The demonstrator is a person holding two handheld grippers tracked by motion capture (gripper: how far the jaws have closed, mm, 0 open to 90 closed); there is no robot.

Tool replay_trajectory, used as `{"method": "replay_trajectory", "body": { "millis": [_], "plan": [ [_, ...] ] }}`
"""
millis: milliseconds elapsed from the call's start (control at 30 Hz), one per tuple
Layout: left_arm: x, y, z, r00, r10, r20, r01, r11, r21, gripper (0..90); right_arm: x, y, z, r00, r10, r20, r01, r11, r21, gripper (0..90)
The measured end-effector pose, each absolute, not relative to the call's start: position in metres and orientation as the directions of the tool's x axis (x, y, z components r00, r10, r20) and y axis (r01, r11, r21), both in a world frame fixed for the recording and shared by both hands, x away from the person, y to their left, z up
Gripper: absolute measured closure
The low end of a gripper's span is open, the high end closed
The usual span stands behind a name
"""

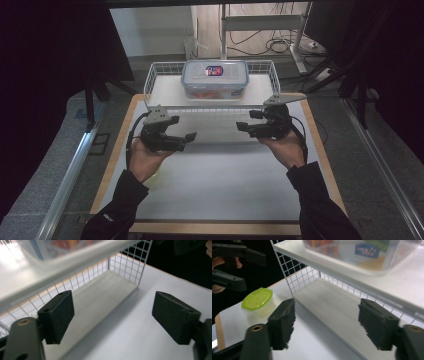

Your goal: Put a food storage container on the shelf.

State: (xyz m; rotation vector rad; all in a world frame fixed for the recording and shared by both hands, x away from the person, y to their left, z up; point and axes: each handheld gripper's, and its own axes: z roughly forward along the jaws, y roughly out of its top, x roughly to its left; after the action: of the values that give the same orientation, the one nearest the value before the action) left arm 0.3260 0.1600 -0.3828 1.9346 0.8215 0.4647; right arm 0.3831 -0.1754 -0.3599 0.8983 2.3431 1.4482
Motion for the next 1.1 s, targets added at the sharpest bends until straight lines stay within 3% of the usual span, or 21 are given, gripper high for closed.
{"method": "replay_trajectory", "body": {
  "millis": [200, 433, 1100],
  "plan": [
    [0.302, 0.159, -0.397, 0.713, 0.700, 0.028, 0.338, -0.379, 0.862, 10.2, 0.368, -0.181, -0.371, -0.781, 0.618, 0.092, 0.361, 0.326, 0.873, 19.2],
    [0.281, 0.163, -0.419, 0.715, 0.699, -0.007, 0.359, -0.358, 0.862, 5.8, 0.347, -0.191, -0.388, -0.778, 0.624, 0.071, 0.356, 0.346, 0.868, 10.9],
    [0.228, 0.166, -0.478, 0.699, 0.708, 0.103, 0.297, -0.418, 0.858, 2.6, 0.303, -0.215, -0.439, -0.747, 0.657, 0.104, 0.406, 0.327, 0.853, 0.3]
  ]
}}
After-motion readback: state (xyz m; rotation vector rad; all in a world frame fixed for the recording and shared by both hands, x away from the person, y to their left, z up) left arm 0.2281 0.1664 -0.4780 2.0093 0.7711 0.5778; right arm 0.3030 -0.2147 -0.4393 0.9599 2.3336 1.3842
